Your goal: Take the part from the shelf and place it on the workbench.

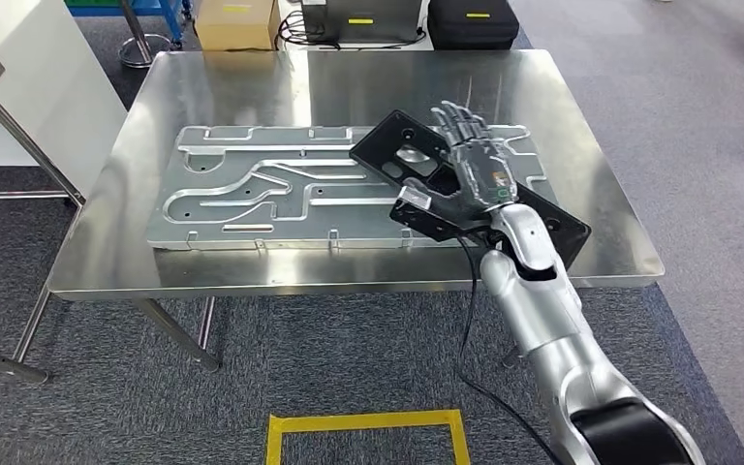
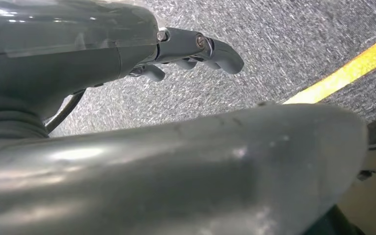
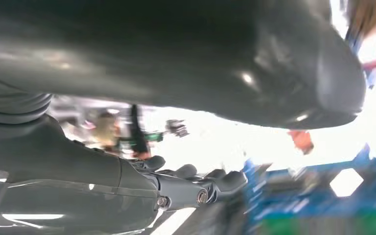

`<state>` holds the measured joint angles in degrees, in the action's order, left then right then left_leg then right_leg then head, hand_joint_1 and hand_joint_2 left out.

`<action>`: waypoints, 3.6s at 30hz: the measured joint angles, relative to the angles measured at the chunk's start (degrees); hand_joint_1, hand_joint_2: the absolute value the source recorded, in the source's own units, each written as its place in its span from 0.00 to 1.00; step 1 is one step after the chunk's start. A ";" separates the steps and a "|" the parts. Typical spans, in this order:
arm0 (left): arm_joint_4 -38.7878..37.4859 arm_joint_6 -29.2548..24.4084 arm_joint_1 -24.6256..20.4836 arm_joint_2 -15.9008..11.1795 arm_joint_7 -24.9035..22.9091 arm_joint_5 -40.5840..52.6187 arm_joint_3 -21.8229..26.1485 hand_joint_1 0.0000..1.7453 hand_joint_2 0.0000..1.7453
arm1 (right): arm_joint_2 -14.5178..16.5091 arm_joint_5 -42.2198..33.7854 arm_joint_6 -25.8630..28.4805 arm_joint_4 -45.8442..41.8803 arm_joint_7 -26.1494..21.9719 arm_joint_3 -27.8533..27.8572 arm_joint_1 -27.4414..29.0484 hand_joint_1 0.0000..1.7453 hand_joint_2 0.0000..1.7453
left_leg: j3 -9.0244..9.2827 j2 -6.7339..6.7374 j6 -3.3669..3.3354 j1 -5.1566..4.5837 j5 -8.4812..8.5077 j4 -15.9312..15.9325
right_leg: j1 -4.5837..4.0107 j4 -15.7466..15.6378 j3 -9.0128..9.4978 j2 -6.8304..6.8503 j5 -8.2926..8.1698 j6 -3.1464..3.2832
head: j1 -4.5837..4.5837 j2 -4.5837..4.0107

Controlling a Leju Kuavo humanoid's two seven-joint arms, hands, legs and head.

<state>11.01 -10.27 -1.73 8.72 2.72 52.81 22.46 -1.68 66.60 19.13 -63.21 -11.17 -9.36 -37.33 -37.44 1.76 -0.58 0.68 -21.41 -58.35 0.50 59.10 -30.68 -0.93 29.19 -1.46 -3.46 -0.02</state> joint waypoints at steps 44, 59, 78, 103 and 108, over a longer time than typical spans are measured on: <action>-0.04 -0.92 -1.84 0.29 -1.60 4.84 4.59 0.00 0.00 | 10.25 -33.46 -7.29 45.71 20.53 64.95 34.49 0.00 0.00 | 5.62 -2.66 0.11 -0.97 -7.94 -9.64 | -1.61 -2.33 -4.66 0.82 -5.85 3.16 | -0.03 0.00; 0.04 -0.67 -3.42 0.05 1.22 8.34 4.67 0.00 0.00 | 10.18 -27.71 -7.18 48.78 4.85 64.95 33.44 0.00 0.00 | 4.39 -0.70 -1.51 -0.57 -2.76 2.67 | 0.96 10.89 -3.66 0.63 -1.34 -1.68 | -0.02 0.00; 0.07 0.97 -2.18 0.11 -3.29 7.91 5.16 0.00 0.00 | 7.74 -23.22 -7.34 49.76 9.32 61.55 33.68 0.00 0.50 | 12.46 -1.46 0.29 -0.58 -9.24 2.77 | 0.05 -2.12 -3.75 1.36 -5.25 0.82 | -0.02 0.00; 0.05 7.57 -2.44 0.43 -2.77 -42.31 6.03 0.00 0.75 | 7.97 -57.65 -15.69 49.90 6.93 58.93 33.26 0.00 0.75 | 3.81 -1.33 0.94 -0.62 -10.73 -6.32 | 0.50 -3.72 1.23 1.31 -1.78 2.13 | -0.02 0.00; 0.05 5.42 -2.45 0.24 -2.58 -23.70 6.01 0.00 0.00 | 6.39 -45.22 -13.35 50.39 5.61 58.78 33.18 0.00 0.00 | 7.60 -1.41 1.55 0.20 -7.80 -2.19 | 0.57 -2.63 0.36 1.28 -1.92 1.50 | -0.02 0.00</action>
<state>11.06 -4.85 -4.18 8.96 0.14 29.11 28.48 4.71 21.38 5.78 -12.82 -5.56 49.42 -4.15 -29.84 0.35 0.97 0.87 -29.21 -60.53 1.07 56.47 -30.33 0.35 27.27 0.04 -3.48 -0.02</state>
